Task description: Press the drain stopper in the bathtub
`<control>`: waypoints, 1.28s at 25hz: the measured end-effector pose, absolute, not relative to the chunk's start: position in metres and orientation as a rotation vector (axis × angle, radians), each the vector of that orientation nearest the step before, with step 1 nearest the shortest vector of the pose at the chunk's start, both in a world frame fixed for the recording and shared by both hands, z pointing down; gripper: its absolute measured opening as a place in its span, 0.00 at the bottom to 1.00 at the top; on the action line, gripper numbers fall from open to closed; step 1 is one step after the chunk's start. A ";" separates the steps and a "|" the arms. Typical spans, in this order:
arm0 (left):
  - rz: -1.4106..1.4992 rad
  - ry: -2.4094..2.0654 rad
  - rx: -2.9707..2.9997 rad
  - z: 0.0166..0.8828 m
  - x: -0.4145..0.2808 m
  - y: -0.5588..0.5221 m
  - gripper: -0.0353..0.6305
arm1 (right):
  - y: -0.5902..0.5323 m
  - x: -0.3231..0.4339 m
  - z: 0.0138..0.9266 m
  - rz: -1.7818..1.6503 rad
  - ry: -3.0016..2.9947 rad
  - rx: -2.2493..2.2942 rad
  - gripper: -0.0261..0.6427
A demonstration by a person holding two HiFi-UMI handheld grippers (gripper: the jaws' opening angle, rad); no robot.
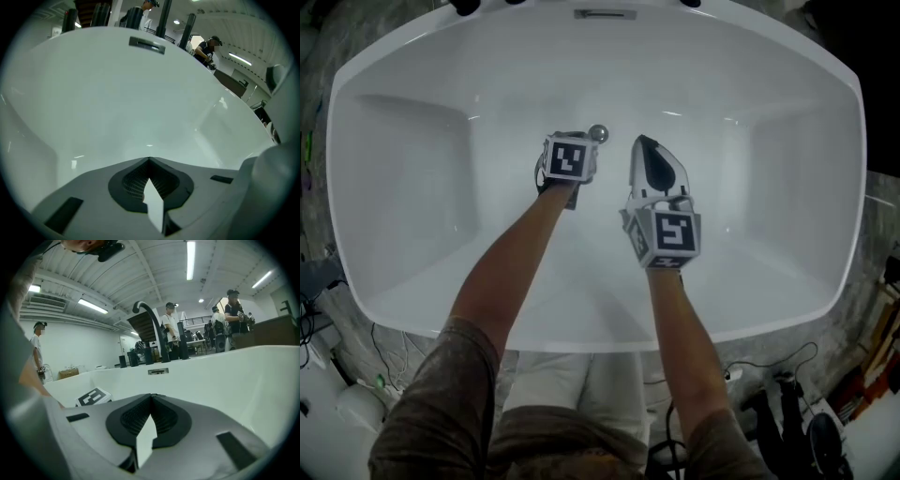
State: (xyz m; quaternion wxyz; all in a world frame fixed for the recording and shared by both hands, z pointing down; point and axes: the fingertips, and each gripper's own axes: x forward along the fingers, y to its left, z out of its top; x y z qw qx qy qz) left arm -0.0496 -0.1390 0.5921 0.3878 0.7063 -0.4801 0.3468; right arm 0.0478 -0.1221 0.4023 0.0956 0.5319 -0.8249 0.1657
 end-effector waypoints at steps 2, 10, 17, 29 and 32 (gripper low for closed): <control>0.866 -1.234 1.801 0.558 -0.053 -0.137 0.06 | -0.120 0.049 0.380 0.497 -2.438 1.585 0.04; 0.786 -1.262 1.799 0.440 -0.055 -0.126 0.06 | -0.113 0.047 0.300 0.509 -2.411 1.604 0.04; 0.773 -1.281 1.860 0.334 -0.065 -0.092 0.06 | -0.079 0.039 0.241 0.585 -2.378 1.598 0.04; 0.586 -1.293 2.182 0.137 -0.072 -0.030 0.06 | -0.025 -0.004 0.112 0.592 -2.531 1.397 0.04; 0.557 -1.292 2.262 0.099 -0.077 -0.009 0.06 | -0.004 -0.014 0.081 0.579 -2.573 1.355 0.04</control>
